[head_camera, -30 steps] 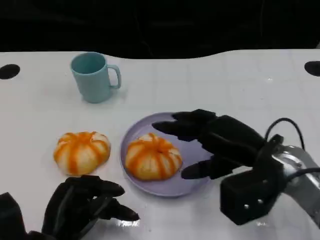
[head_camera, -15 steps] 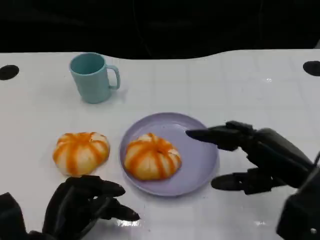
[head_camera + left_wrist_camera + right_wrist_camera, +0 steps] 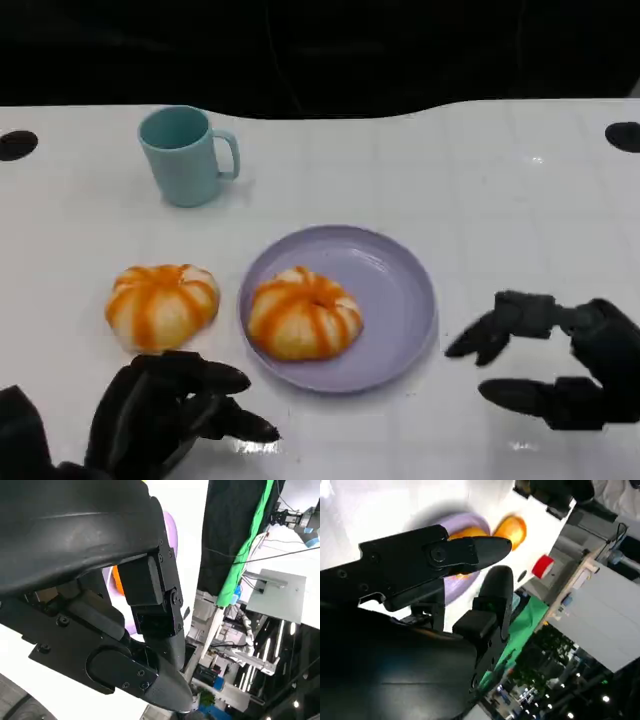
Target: Grasp the bread from the table and place it into the plate.
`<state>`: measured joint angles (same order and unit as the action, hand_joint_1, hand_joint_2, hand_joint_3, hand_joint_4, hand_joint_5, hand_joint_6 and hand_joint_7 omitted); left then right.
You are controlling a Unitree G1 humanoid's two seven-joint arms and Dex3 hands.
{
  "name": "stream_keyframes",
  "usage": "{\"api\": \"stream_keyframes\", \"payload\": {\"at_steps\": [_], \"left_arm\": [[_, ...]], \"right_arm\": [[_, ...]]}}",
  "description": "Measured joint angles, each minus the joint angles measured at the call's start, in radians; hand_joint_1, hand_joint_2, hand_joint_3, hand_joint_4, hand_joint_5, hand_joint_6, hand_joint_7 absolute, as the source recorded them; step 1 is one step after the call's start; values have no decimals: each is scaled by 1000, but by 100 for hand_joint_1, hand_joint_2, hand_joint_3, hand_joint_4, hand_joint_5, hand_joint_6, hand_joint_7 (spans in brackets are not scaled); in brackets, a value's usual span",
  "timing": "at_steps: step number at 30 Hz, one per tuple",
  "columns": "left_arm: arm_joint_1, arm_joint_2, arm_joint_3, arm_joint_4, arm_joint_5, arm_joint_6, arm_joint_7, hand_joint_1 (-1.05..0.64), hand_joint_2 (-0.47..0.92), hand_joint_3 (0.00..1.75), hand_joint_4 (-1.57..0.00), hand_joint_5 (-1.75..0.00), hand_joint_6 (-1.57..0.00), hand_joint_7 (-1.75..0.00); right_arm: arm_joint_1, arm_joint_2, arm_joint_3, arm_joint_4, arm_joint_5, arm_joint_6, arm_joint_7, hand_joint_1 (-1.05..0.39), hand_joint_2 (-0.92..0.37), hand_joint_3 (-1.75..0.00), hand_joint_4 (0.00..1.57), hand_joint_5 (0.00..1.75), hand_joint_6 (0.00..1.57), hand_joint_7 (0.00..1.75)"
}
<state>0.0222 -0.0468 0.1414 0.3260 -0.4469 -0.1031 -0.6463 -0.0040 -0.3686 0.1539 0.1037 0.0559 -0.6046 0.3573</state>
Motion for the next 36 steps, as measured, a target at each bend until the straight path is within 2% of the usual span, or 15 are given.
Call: {"api": "stream_keyframes", "payload": {"at_steps": [4,7,16,27,36], "left_arm": [[5,0,1,-6,0,6,0,-98,80,0,-157,-22,-155,0],[5,0,3,-7,-4,10,0,-98,80,0,-157,-22,-155,0],[5,2,11,-7,-13,22,-1,-98,80,0,-157,-21,-155,0],[-2,13,19,14,-21,21,-6,-97,81,0,-157,-21,-154,0],[-8,13,21,22,-21,15,-13,-98,80,0,-157,-21,-155,0]], "right_arm": [[79,0,-17,-97,68,126,39,-47,-92,-32,56,175,51,145],[118,5,-26,-145,84,173,52,-46,-92,-32,66,175,53,149],[133,55,-30,-130,95,175,72,-42,-92,-30,75,175,55,167],[98,87,-31,-46,80,121,92,-40,-92,-27,78,175,55,174],[91,92,-32,-35,72,116,96,-41,-92,-26,78,175,55,175]]}}
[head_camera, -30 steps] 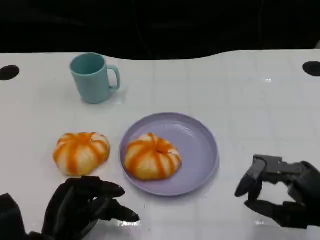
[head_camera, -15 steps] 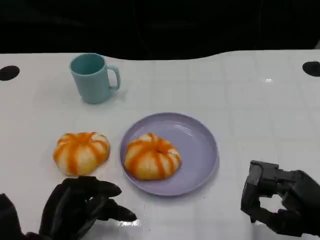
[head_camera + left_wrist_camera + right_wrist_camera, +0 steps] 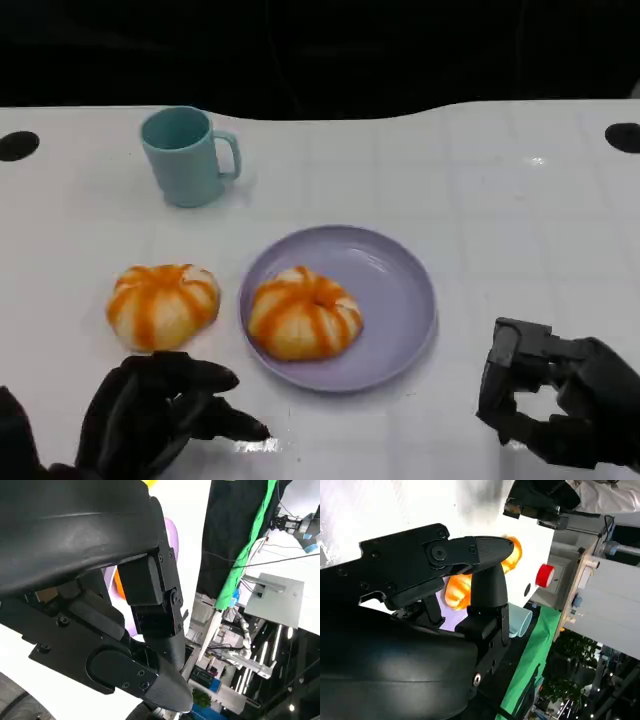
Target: Grasp the bread from the table and place it into the plate.
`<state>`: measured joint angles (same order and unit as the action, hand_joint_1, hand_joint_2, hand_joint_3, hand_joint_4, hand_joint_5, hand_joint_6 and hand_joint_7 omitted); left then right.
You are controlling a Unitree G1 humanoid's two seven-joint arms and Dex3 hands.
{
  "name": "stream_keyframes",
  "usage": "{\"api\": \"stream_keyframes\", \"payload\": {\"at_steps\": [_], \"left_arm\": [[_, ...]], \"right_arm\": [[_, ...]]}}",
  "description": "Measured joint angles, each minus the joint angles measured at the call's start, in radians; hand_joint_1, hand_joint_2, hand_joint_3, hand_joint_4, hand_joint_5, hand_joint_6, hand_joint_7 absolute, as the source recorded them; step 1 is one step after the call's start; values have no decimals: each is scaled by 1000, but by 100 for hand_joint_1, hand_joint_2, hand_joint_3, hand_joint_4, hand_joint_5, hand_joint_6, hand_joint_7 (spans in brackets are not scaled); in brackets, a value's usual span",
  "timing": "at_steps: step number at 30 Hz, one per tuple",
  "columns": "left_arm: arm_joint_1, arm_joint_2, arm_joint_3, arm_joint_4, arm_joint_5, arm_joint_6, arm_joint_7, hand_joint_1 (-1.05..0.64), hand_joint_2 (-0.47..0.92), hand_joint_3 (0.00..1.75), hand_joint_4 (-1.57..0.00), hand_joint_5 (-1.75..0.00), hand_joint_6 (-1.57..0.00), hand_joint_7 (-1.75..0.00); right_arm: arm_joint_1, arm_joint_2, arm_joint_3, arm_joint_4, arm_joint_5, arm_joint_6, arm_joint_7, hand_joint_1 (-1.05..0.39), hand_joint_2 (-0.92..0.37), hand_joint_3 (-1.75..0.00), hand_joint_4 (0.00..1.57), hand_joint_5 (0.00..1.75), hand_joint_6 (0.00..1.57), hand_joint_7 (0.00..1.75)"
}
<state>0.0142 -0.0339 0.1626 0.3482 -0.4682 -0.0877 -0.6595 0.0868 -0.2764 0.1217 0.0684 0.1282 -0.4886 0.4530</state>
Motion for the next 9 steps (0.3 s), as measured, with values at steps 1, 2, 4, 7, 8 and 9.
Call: {"api": "stream_keyframes", "payload": {"at_steps": [1,2,4,7,8,9], "left_arm": [[-1,0,0,3,0,-1,0,-98,80,0,-157,-21,-155,0],[-1,0,0,5,0,-1,-1,-98,80,0,-157,-21,-155,0],[-2,1,0,8,0,-1,-4,-97,79,0,-157,-21,-155,0],[-2,1,1,11,0,-1,-7,-98,79,0,-157,-21,-156,-1],[-2,1,1,12,0,-1,-7,-98,79,0,-157,-21,-156,-1],[-3,1,1,12,0,-1,-7,-98,78,0,-157,-22,-156,-1]], "right_arm": [[-1,0,0,4,-3,-3,0,-41,-92,-26,78,175,55,175],[-3,0,0,10,-10,-9,0,-41,-92,-26,79,175,56,175],[-7,0,0,22,-25,-23,0,-41,-92,-26,80,175,56,175],[-15,0,0,38,-42,-54,0,-40,-92,-25,81,175,57,175],[-17,0,0,40,-45,-58,0,-40,-92,-25,81,175,57,175],[-19,0,0,42,-46,-59,0,-40,-92,-24,81,175,57,175]]}}
